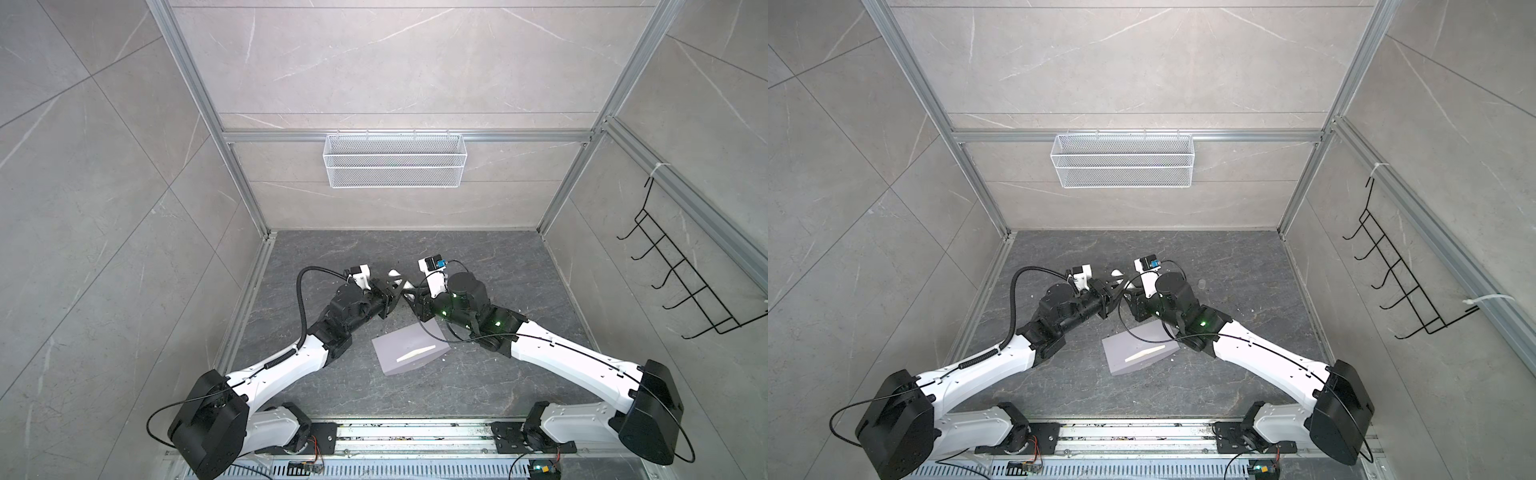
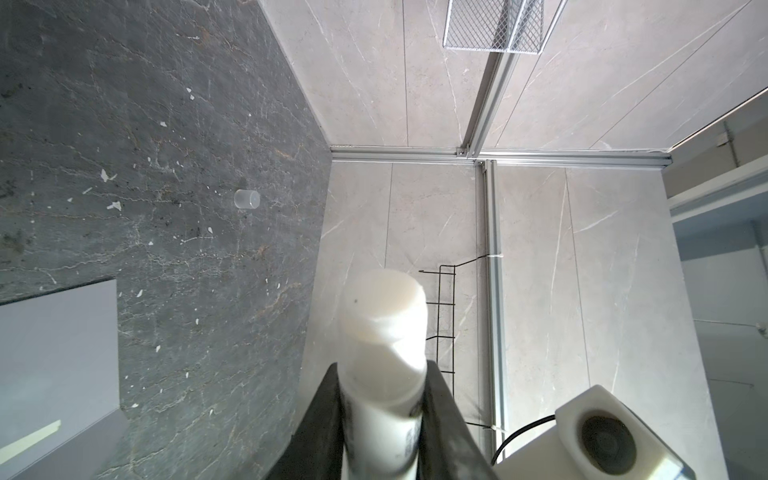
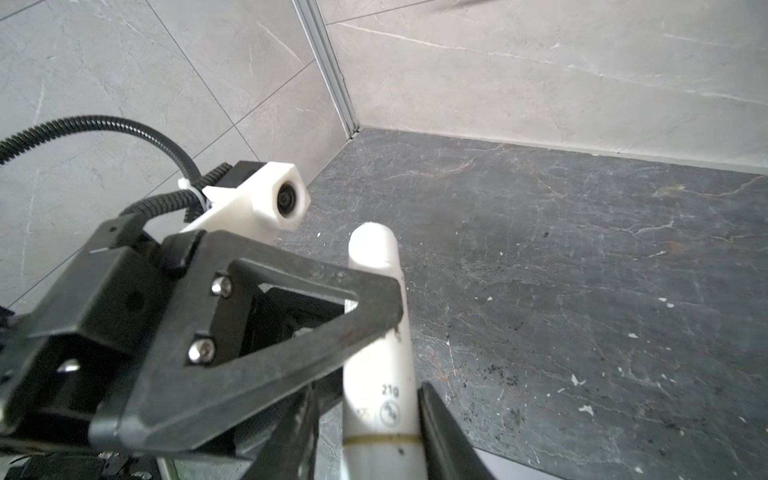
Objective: Place the letter into the envelope and seal it
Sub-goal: 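Bring the glue stick to the left gripper and close the left gripper on it, then open the right gripper and pull it away while the left gripper holds the glue stick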
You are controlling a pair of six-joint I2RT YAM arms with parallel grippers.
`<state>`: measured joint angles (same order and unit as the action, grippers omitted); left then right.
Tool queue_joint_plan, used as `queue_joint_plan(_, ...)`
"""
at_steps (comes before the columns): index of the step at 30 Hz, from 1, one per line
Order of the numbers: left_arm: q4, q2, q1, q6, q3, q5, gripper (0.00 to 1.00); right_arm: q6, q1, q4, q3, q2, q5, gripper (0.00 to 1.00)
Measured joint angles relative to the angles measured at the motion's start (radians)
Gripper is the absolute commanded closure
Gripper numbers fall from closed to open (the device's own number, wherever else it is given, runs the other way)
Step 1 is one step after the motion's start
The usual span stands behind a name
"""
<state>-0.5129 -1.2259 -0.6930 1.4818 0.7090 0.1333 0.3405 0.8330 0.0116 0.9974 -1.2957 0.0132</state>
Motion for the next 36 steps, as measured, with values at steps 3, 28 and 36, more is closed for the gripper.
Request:
queue_joint_plan(3, 0.057, 0.017, 0.0, -0.074, 0.018, -0.002, 1.0, -0.006, 0.001, -0.027, 0.002, 0.025, 0.006, 0.58)
queue_joint_plan(28, 0.46, 0.228, 0.0, -0.942, 0.078, -0.001, 1.0, 0.067, 0.005, -0.377, 0.018, 0.302, -0.372, 0.01)
queue_joint_plan(36, 0.509, 0.24, 0.0, -1.044, 0.071, 0.011, 1.0, 0.32, 0.005, -0.56, -0.021, 0.41, -0.56, 0.01)
